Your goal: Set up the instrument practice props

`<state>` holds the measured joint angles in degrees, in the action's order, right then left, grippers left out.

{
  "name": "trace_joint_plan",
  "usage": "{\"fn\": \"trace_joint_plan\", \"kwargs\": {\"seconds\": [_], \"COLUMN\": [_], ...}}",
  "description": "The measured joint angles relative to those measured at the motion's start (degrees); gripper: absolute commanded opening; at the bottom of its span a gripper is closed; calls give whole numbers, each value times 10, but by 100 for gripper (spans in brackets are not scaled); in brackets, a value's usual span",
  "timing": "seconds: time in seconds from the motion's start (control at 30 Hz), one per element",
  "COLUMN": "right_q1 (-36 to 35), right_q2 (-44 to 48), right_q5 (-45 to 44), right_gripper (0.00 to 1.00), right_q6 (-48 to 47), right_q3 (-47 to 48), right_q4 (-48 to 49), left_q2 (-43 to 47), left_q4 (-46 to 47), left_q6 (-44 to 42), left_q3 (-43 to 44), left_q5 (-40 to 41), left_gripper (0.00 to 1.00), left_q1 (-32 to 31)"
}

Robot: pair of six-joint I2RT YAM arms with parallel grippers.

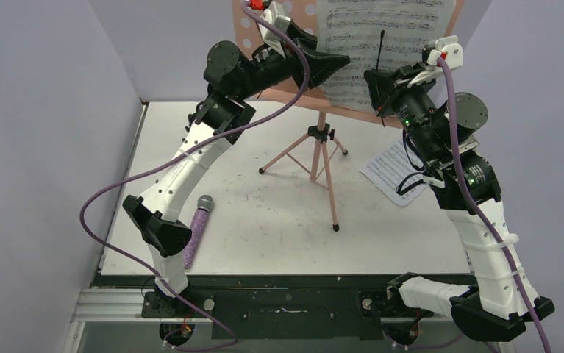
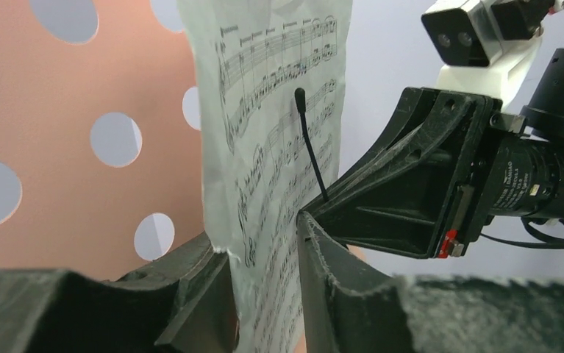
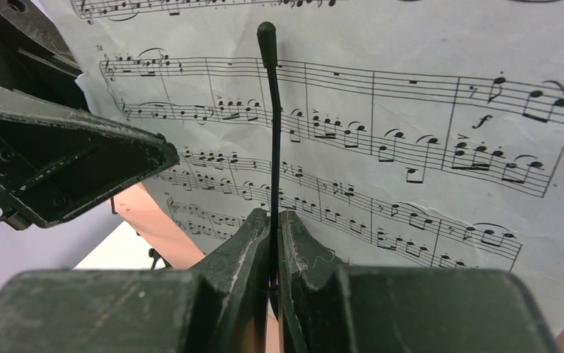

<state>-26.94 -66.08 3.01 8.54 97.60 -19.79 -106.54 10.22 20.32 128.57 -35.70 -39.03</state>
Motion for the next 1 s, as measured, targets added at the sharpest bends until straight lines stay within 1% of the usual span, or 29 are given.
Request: {"fn": "trace_joint_plan", "kwargs": {"seconds": [0.1, 0.13, 0.2, 0.4, 0.5, 0.67, 0.83, 1.0], "right_q1": [0, 0, 0, 0, 0, 0, 0, 0], "right_q2": [0, 0, 0, 0, 0, 0, 0, 0], "right_q5": [0, 0, 0, -3, -5, -5, -6, -6], "right_gripper": [5, 5, 5, 5, 5, 5, 5, 5], "right_q6": [0, 0, 0, 0, 0, 0, 0, 0], "right_q3": [0, 0, 0, 0, 0, 0, 0, 0], "right_q4": [0, 0, 0, 0, 0, 0, 0, 0], "left_q2": [6, 9, 20, 74, 92, 105, 112, 112], "left_q4": [-1, -2, 0, 21, 32, 55, 102, 132], "left_q6": [-2, -3, -5, -6, -5, 6, 36, 66], "left_q3": [-17, -25, -50, -162, -193, -202, -211, -222], "left_q5": [3, 5, 10, 18, 25, 32, 40, 45], "left_gripper": [40, 44, 47, 48, 45, 36, 21, 10], "left_q1": [0, 0, 0, 0, 1, 2, 4, 5]}}
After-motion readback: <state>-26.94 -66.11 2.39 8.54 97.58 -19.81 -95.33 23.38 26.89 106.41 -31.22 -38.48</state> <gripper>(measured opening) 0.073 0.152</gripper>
